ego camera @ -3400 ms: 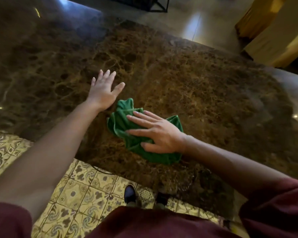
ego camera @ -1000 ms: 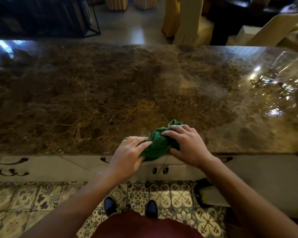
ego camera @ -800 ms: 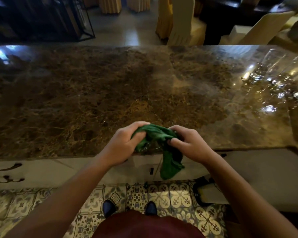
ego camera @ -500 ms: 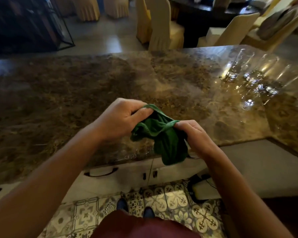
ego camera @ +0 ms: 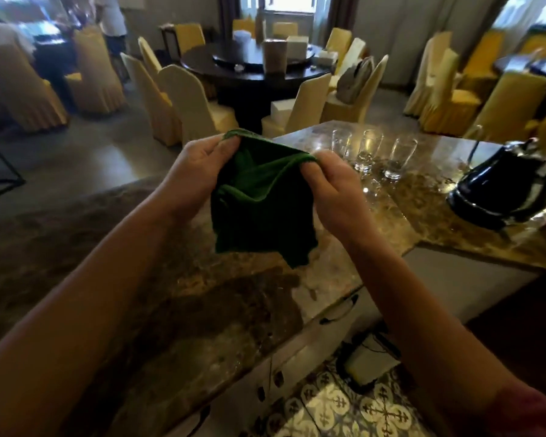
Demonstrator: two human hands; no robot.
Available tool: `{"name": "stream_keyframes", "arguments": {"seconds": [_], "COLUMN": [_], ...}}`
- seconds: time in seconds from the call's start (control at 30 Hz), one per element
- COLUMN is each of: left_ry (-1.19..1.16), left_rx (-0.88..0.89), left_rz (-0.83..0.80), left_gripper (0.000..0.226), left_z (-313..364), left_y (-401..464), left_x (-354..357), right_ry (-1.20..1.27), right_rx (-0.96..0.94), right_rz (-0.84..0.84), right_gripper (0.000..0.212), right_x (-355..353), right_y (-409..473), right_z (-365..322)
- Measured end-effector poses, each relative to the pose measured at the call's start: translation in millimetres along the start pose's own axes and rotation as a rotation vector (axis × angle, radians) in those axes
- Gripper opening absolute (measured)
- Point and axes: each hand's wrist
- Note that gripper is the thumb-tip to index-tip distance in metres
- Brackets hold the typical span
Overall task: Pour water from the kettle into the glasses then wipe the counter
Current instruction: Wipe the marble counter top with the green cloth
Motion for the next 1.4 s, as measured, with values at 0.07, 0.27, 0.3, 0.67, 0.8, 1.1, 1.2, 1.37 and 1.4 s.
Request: {"name": "stream_keyframes", "arguments": {"seconds": [0.07,0.27,0.3,0.67,0.8,1.1,1.2,1.37,1.4], "left_ry": [0.079,0.659,0.699,0.101,-0.093,0.419,0.428,0.564,0.633], "left_rx": [0.041,0.323,0.359,0.082,-0.119,0.045,0.009,0.108,0.132], "left_rz": [-0.033,-0.433,-0.435,-0.232,-0.215,-0.584,-0.511,-0.172,-0.129], "left_gripper": [0.029,0.050,0.047,0.020,0.026,0.023,0.016,0.029,0.032], "left_z": [-5.3,-20.8,-25.6,-47.7,-51.2,-82.8,-101.7,-118.6,-120.0], "left_y": [14.5,30.7,32.7,54.9,63.5,104.7,131.2,191.4,201.8], "left_x": [-2.4,-13.7,-15.1,-19.6,-1.5,15.1,25.7,30.7,30.0], "right_ry": [-0.024,-0.355,-0.389,-0.572,-0.532,-0.444,-0.472,-0.440,-0.458], "right_rx": [-0.015,-0.136,-0.141,-0.089,-0.057,0.040,0.023,-0.122,-0.181], "right_rz": [0.043,0.218,0.222,0.043,-0.023,-0.316,-0.321,-0.147,-0.094], "right_gripper": [0.027,0.027,0.028,0.032,0.021,0.028,0.032,0.035,0.033], "right_x": [-4.4,-29.2,-32.6,-64.8,-76.0,-108.7,-115.1,-113.5,-110.4], "right_y": [15.4,46.0,48.0,67.1,86.6,153.4,188.0,250.5,261.1], "right_z": [-10.3,-33.0,-33.7,-21.8,-12.9,54.1,79.7,99.3,102.8]}}
Point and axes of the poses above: each hand's wrist, its own y-axis towards the middle knuckle, its own x-axis out of the palm, z = x × y, and after that the axes turned 13 degrees about x, right-handed
